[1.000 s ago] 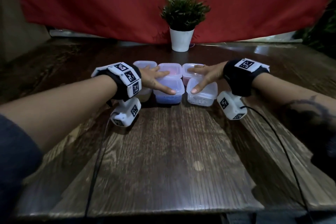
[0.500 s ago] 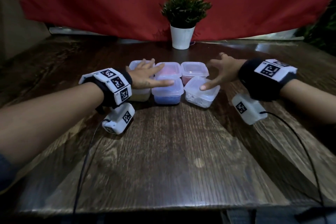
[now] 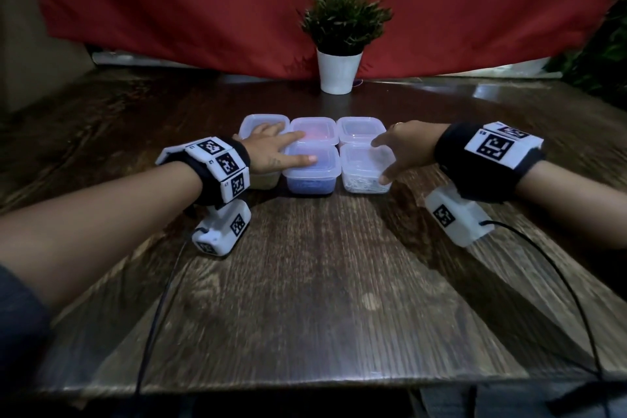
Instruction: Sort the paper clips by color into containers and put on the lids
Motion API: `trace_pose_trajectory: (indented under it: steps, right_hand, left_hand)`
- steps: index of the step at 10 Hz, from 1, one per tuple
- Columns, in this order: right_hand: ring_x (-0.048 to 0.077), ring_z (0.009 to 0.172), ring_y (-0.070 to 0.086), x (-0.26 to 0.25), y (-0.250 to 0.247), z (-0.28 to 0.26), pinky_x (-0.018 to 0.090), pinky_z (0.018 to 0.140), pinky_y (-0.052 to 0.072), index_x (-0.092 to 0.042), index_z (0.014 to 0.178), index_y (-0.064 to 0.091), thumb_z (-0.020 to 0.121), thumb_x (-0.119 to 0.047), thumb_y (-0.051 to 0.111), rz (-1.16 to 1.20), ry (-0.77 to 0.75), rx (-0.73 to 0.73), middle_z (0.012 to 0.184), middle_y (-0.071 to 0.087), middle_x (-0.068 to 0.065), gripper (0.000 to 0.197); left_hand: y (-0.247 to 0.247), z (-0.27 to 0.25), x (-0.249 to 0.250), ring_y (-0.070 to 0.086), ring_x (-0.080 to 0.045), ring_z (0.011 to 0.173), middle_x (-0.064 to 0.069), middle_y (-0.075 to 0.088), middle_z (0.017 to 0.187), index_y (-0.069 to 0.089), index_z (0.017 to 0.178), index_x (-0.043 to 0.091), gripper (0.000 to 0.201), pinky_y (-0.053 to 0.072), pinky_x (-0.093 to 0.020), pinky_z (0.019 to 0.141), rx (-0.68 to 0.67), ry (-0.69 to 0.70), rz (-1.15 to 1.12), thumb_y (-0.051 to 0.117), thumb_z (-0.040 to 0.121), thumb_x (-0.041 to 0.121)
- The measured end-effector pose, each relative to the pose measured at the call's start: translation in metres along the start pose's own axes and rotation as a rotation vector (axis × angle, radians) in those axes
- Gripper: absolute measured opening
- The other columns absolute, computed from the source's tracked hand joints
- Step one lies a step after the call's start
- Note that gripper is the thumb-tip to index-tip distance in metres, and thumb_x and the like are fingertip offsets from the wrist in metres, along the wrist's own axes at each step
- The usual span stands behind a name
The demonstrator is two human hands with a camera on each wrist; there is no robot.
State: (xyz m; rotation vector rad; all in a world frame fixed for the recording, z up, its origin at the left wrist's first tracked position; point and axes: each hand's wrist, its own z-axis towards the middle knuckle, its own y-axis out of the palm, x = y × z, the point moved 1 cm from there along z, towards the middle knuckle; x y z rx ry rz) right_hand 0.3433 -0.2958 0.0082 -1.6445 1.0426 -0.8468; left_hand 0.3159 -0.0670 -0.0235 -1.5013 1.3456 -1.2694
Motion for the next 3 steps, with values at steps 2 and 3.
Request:
trace_pose_trajectory:
  steps: [2, 3]
  right_hand:
    - [0.023, 0.138, 0.029, 0.0, -0.001, -0.005, 0.036, 0.111, 0.027, -0.024, 0.147, 0.022, 0.074, -0.047, 0.071, 0.106, 0.015, -0.032, 0.152, 0.026, 0.003, 0.091]
    - [0.023, 0.137, 0.029, -0.003, -0.007, -0.012, 0.034, 0.109, 0.028, -0.024, 0.148, 0.017, 0.075, -0.049, 0.07, 0.137, 0.022, 0.012, 0.152, 0.026, 0.006, 0.094]
  left_hand:
    - [0.001, -0.001, 0.003, -0.01, -0.02, 0.144, 0.0, -0.008, 0.158, 0.008, 0.147, 0.041, 0.075, -0.005, -0.057, 0.109, -0.008, -0.015, -0.002, 0.034, 0.083, 0.071]
    - [-0.008, -0.002, 0.005, -0.011, -0.021, 0.144, 0.0, -0.01, 0.157, 0.002, 0.148, 0.037, 0.078, -0.006, -0.06, 0.108, 0.056, 0.022, -0.062, 0.028, 0.083, 0.072]
